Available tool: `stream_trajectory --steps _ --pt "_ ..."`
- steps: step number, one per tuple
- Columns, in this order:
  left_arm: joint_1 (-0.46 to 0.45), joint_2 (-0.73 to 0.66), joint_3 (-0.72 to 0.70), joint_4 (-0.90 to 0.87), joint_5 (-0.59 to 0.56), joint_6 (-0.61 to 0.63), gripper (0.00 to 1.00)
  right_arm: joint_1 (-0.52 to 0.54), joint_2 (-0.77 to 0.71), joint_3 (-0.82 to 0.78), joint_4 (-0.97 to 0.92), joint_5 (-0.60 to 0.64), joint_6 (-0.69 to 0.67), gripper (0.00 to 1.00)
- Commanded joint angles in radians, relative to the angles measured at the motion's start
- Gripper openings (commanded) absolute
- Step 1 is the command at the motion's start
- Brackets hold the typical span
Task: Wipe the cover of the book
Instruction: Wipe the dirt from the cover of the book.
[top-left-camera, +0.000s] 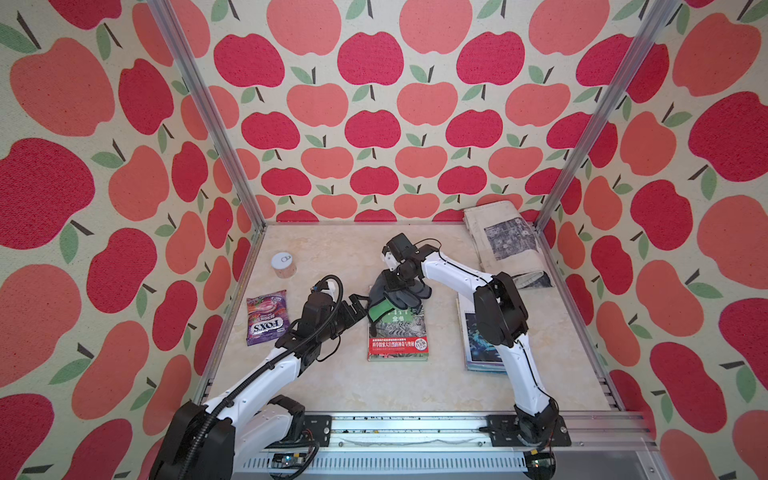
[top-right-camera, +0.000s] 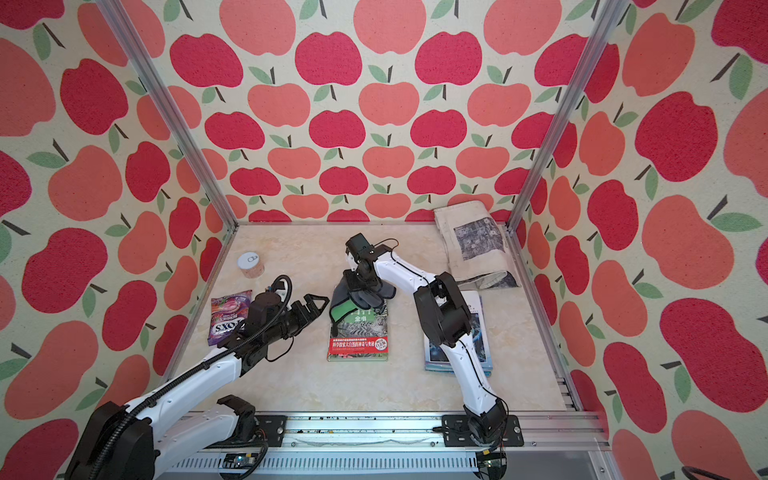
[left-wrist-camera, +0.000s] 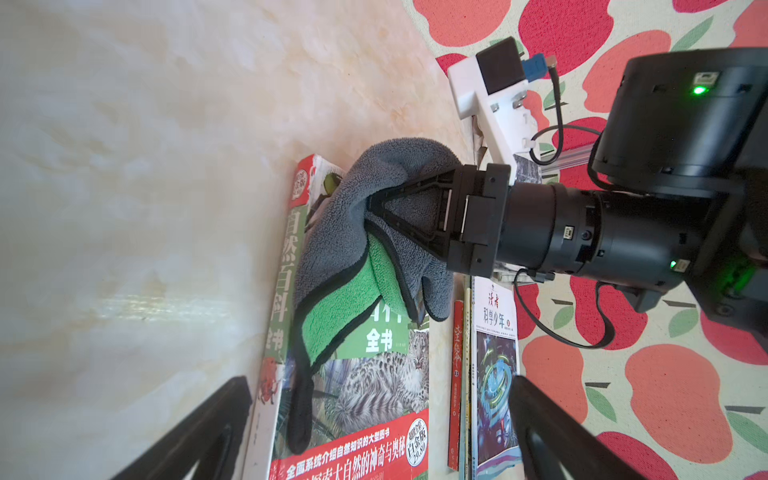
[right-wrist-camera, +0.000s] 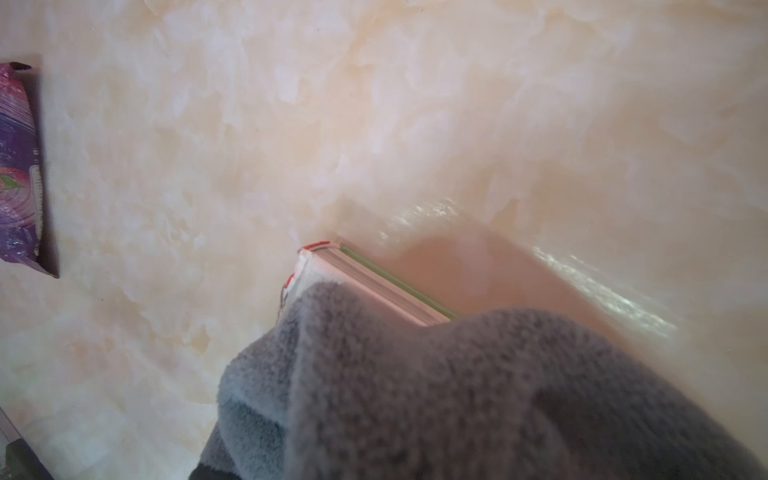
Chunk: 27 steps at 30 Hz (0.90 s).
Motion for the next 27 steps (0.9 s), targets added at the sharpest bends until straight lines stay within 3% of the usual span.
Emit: stream_trajectory --steps 1,4,11,16,21,27 --pt "0.018 -0.019 -0.005 -0.035 -0.005 -0.007 0.99 0.058 0.035 0.027 -0.055 -0.040 0.015 0.05" --pt "0.035 -0.011 0.001 -0.026 0.010 -0.006 0.99 0.099 0.013 -0.026 -0.052 -0.045 0.027 0.04" --pt "0.043 0.023 0.013 0.001 0.029 0.003 0.99 0.129 -0.312 -0.555 0.197 -0.067 0.130 0.04" --pt "0.046 0.061 0.020 0.035 0.039 0.003 0.99 0.115 -0.481 -0.760 0.223 -0.015 0.136 0.05" --pt "0.045 0.097 0.027 0.065 0.046 -0.001 0.99 0.001 -0.452 -0.735 0.219 0.004 0.101 0.05" --pt "0.041 0.034 0.030 0.003 0.034 -0.001 0.99 -0.102 -0.278 -0.467 0.153 0.038 0.058 0.05"
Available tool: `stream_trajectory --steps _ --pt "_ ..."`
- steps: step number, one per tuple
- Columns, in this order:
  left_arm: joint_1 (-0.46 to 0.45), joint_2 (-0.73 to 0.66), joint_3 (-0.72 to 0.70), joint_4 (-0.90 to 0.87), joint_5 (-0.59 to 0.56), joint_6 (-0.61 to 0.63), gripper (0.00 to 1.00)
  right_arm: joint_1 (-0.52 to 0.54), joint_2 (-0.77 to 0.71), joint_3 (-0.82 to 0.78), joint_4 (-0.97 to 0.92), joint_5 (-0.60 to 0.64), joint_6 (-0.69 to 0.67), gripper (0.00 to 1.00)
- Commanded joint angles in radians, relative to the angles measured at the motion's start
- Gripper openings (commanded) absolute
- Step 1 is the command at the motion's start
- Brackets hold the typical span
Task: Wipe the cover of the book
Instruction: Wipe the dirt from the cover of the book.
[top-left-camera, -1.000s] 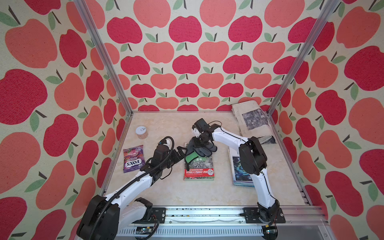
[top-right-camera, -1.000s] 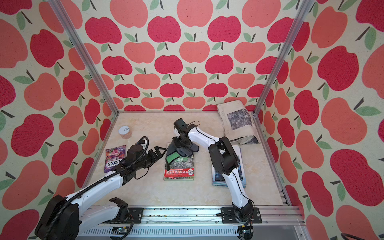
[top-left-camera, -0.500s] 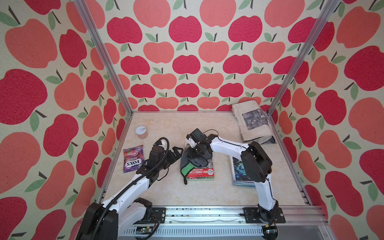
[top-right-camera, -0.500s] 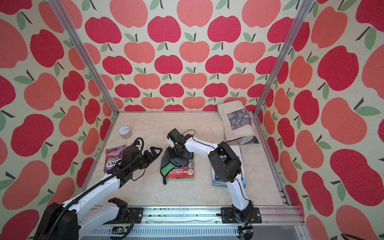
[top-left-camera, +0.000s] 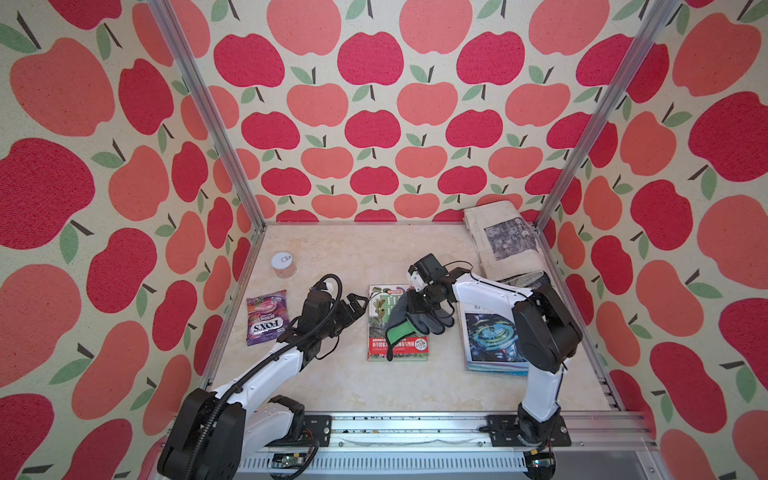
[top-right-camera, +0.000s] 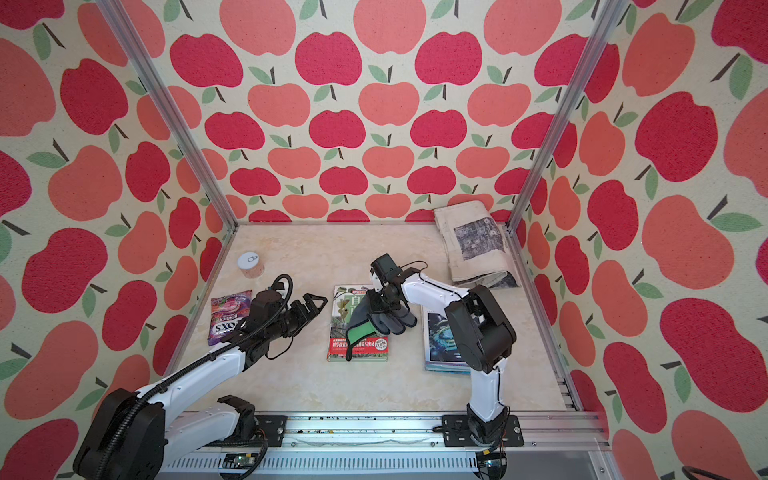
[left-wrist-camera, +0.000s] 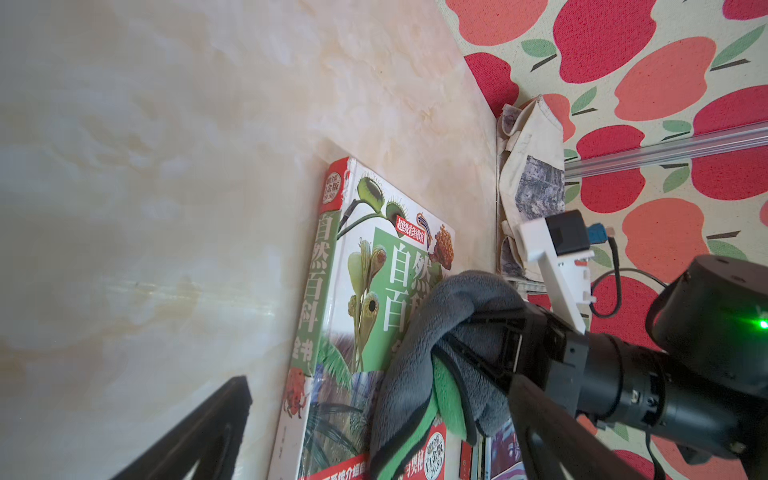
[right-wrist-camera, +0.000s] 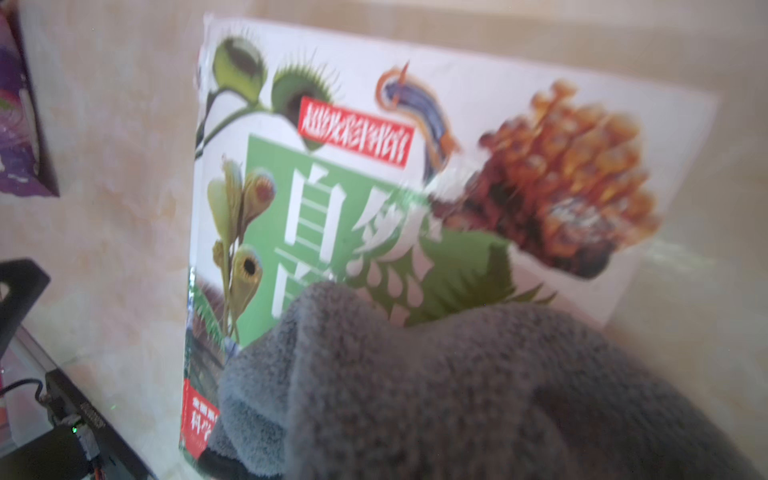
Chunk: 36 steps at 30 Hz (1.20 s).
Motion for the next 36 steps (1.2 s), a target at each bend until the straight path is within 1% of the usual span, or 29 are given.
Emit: stream_trajectory --steps 1,4,6,8,13,17,19,21,26,28,32,36 --pt "-0.001 -0.065 0.025 -0.040 -0.002 0.001 0.99 -0.038 0.112 0.160 -0.077 0.066 -0.038 0.05" --pt "0.000 -0.128 0.011 -0.080 -0.019 -0.002 0.99 -0.052 0.193 0.276 -0.105 0.072 -0.034 0.05" --pt "0.002 -0.164 0.005 -0.109 -0.038 -0.002 0.99 -0.048 0.226 0.318 -0.094 0.044 -0.013 0.05" --pt "0.003 -0.185 0.000 -0.125 -0.048 -0.003 0.99 -0.016 0.251 0.358 -0.080 0.016 0.001 0.05" --pt "0.004 -0.183 0.004 -0.127 -0.054 -0.004 0.99 0.091 0.335 0.499 -0.103 -0.004 0.017 0.05" --pt "0.001 -0.162 0.011 -0.111 -0.050 -0.007 0.99 0.131 0.386 0.579 -0.117 -0.024 0.035 0.05" --pt "-0.001 -0.156 0.018 -0.109 -0.047 -0.007 0.99 0.133 0.389 0.588 -0.137 -0.010 0.025 0.05" --pt "-0.004 -0.156 0.023 -0.112 -0.045 -0.005 0.99 0.119 0.363 0.549 -0.138 0.007 0.019 0.05" --pt "-0.005 -0.160 0.014 -0.104 -0.054 -0.002 0.99 0.026 0.220 0.302 -0.034 -0.006 0.030 0.05" --pt "-0.006 -0.148 0.012 -0.088 -0.051 -0.004 0.99 -0.015 0.174 0.228 -0.016 -0.002 0.026 0.05" --pt "-0.012 -0.108 0.018 -0.056 -0.041 -0.005 0.99 -0.080 0.105 0.119 -0.004 0.012 0.021 0.05" --pt "-0.021 -0.078 0.026 -0.034 -0.039 -0.006 0.99 -0.091 0.051 0.043 0.014 0.007 0.015 0.04"
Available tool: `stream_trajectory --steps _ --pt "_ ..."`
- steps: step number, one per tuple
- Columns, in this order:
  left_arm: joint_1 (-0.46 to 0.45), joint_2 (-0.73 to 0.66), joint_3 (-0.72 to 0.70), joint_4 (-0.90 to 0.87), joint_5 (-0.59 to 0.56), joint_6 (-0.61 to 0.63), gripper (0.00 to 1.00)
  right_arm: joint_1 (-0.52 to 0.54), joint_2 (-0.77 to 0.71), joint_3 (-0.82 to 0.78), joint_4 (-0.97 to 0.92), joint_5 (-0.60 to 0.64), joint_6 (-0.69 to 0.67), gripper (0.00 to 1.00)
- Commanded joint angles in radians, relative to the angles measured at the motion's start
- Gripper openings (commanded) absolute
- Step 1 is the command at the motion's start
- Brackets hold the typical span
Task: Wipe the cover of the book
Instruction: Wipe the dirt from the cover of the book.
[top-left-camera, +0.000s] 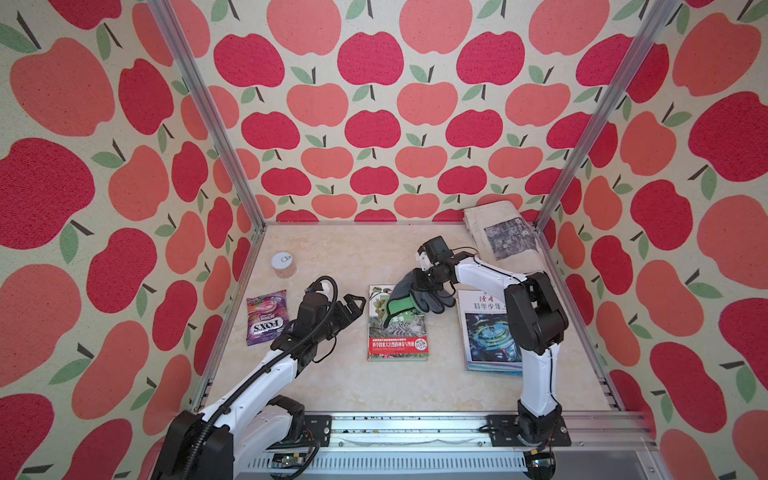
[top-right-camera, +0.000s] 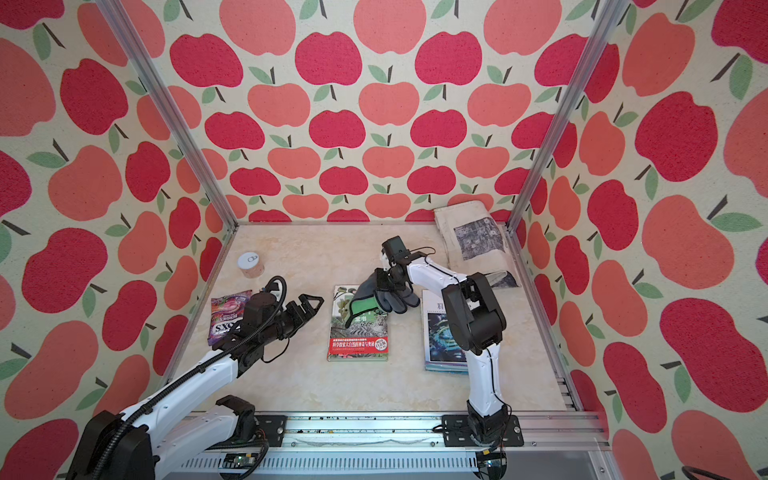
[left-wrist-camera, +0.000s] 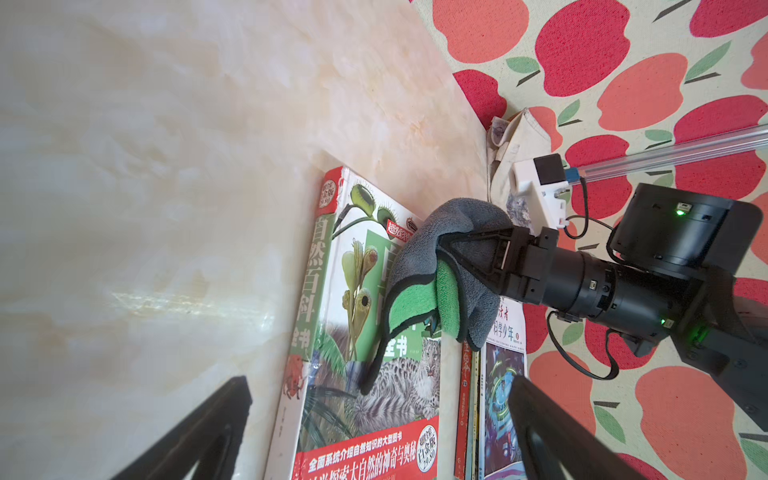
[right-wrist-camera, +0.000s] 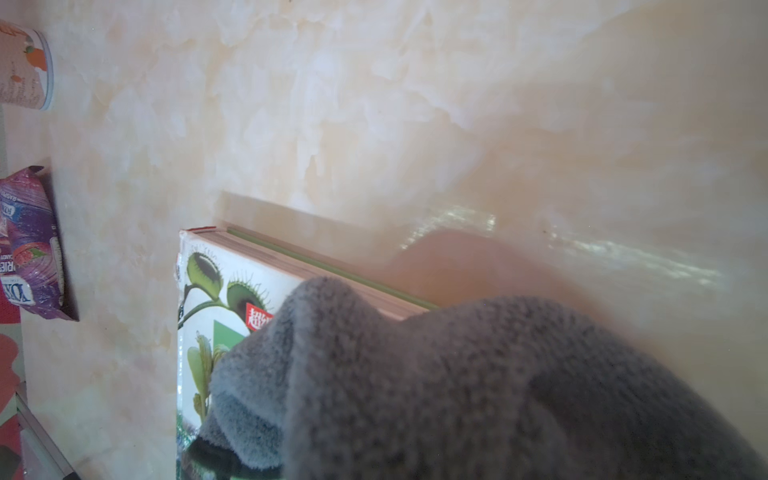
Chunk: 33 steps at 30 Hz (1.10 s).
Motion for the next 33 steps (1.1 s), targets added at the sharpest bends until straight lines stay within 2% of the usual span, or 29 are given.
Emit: stream_trajectory --steps 1,9,13,17,21,26,30,33 --pt "-0.010 0.016 0.027 0.041 -0.001 -0.005 0.99 0.023 -0.043 -0.076 -0.011 0.014 0.001 0.04" --pt "-0.014 0.032 0.024 0.052 -0.001 -0.005 0.99 0.123 -0.265 -0.359 0.032 0.048 0.032 0.04" --pt "-0.018 0.045 0.026 0.066 0.001 -0.007 0.99 0.203 -0.409 -0.510 0.032 0.093 0.079 0.04" --pt "-0.022 0.061 0.032 0.077 0.001 -0.004 0.99 0.284 -0.490 -0.606 0.038 0.101 0.125 0.05" --pt "-0.032 0.096 0.036 0.098 0.005 -0.007 0.99 0.346 -0.473 -0.564 0.012 0.148 0.121 0.05" --pt "-0.050 0.136 0.029 0.121 0.021 -0.027 0.99 0.380 -0.363 -0.439 0.036 0.135 0.116 0.05" --pt "-0.012 0.157 0.003 0.129 0.051 -0.039 0.99 0.432 -0.237 -0.316 0.060 0.122 0.114 0.04" --pt "0.025 0.121 -0.026 0.135 0.055 -0.050 0.99 0.472 -0.150 -0.245 0.084 0.106 0.125 0.04"
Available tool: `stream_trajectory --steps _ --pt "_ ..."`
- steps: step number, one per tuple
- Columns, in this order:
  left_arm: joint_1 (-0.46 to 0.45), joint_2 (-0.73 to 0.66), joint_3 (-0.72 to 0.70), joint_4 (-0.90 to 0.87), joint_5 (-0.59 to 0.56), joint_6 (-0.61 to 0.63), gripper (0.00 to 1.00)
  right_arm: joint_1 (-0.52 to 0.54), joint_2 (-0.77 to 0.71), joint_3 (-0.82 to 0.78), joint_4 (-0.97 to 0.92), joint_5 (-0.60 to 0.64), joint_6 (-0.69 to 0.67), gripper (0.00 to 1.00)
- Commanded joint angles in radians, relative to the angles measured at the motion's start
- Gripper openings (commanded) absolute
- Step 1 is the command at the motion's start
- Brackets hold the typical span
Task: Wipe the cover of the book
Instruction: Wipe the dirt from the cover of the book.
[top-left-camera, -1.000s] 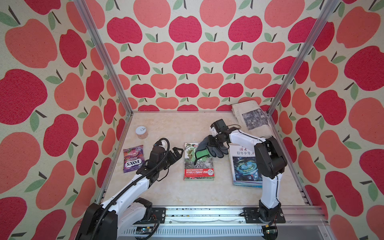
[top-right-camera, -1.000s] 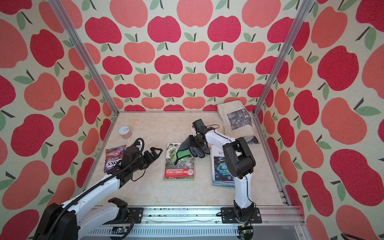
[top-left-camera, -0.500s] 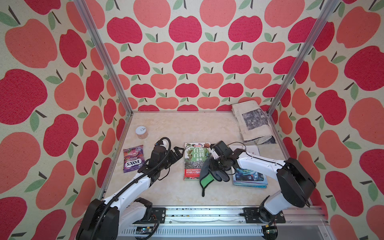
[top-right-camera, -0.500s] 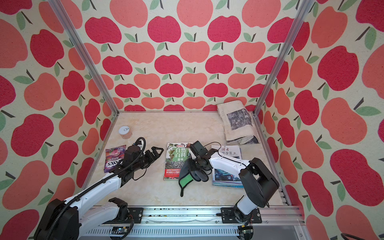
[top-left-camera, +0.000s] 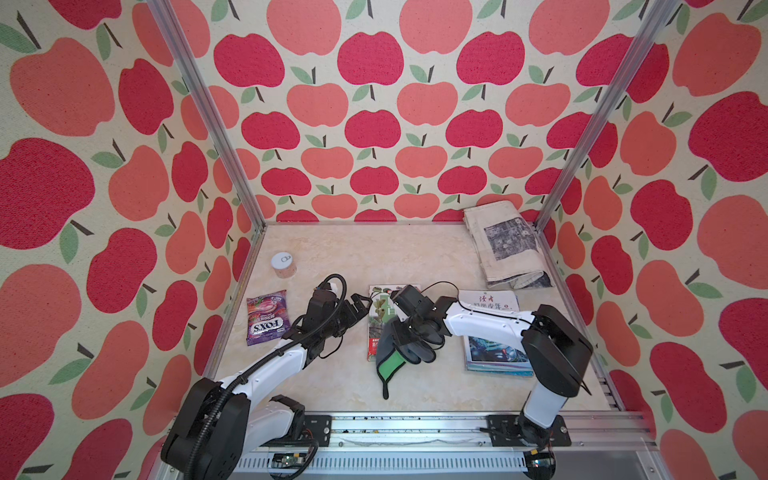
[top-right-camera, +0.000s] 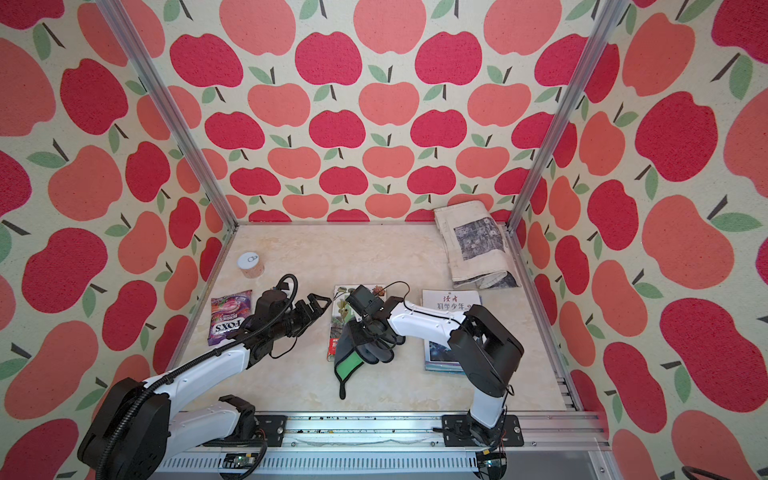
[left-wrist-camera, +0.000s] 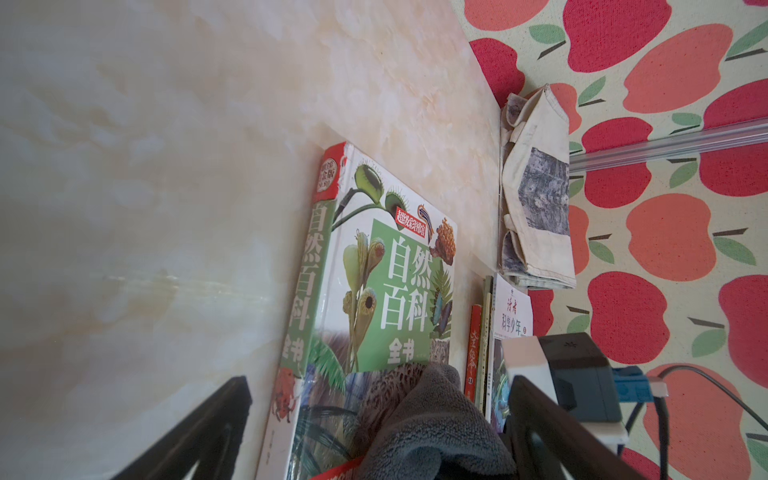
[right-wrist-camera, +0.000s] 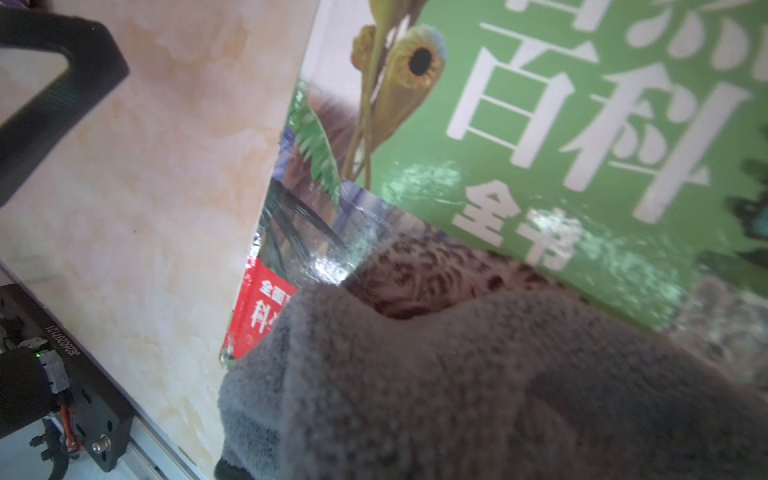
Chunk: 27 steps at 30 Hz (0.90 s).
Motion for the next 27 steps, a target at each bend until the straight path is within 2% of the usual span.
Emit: stream_trajectory --steps 1,6,14,17,21,23,25,26,27 --pt "0.038 -0.038 -0.038 0.027 0.017 -0.020 0.99 0.038 0.096 0.070 0.025 -0.035 0.028 0.04" --pt "0.078 -0.052 -0.053 0.007 0.039 -0.018 0.99 0.015 0.172 0.177 0.022 -0.050 0.012 0.04" --pt "0.097 -0.050 -0.072 0.021 0.041 -0.023 0.99 -0.226 0.273 0.289 0.003 -0.082 -0.046 0.04" --pt "0.097 -0.050 -0.079 0.023 0.042 -0.029 0.99 -0.332 0.329 0.377 -0.038 -0.092 -0.066 0.04" --pt "0.096 -0.051 -0.074 0.017 0.050 -0.030 0.99 -0.446 0.425 0.597 -0.178 -0.045 -0.145 0.04" --pt "0.092 -0.052 -0.067 0.009 0.050 -0.029 0.99 -0.483 0.483 0.744 -0.288 0.015 -0.206 0.04" --pt "0.082 -0.046 -0.060 0.011 0.051 -0.030 0.99 -0.508 0.541 0.899 -0.402 0.129 -0.283 0.05" --pt "0.074 -0.038 -0.057 0.018 0.053 -0.032 0.99 -0.518 0.566 0.970 -0.449 0.177 -0.315 0.06" --pt "0.063 -0.023 -0.052 0.026 0.055 -0.032 0.99 -0.534 0.591 1.038 -0.497 0.214 -0.340 0.13"
